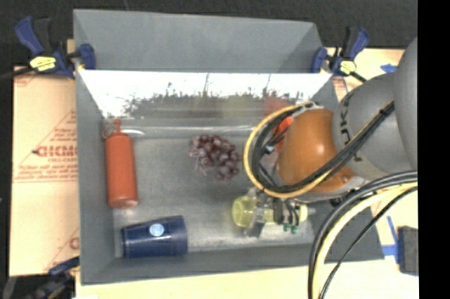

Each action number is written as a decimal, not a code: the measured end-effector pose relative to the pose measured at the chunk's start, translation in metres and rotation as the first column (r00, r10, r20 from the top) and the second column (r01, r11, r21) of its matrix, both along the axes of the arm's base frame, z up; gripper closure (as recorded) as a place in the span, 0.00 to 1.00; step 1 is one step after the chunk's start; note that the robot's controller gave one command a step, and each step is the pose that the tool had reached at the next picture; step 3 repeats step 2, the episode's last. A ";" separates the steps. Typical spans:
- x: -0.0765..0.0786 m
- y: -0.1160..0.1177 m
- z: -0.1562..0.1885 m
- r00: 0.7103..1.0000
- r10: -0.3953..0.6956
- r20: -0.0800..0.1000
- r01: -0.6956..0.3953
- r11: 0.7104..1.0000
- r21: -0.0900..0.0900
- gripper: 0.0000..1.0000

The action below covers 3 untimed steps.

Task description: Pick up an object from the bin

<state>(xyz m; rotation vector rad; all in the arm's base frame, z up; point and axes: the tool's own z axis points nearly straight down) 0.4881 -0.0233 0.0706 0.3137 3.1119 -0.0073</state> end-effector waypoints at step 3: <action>-0.003 -0.009 0.000 0.995 0.104 -0.002 -0.104 0.995 0.004 1.00</action>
Offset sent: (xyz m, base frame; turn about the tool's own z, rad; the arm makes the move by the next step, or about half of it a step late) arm -0.0066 0.0078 -0.0006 -0.0441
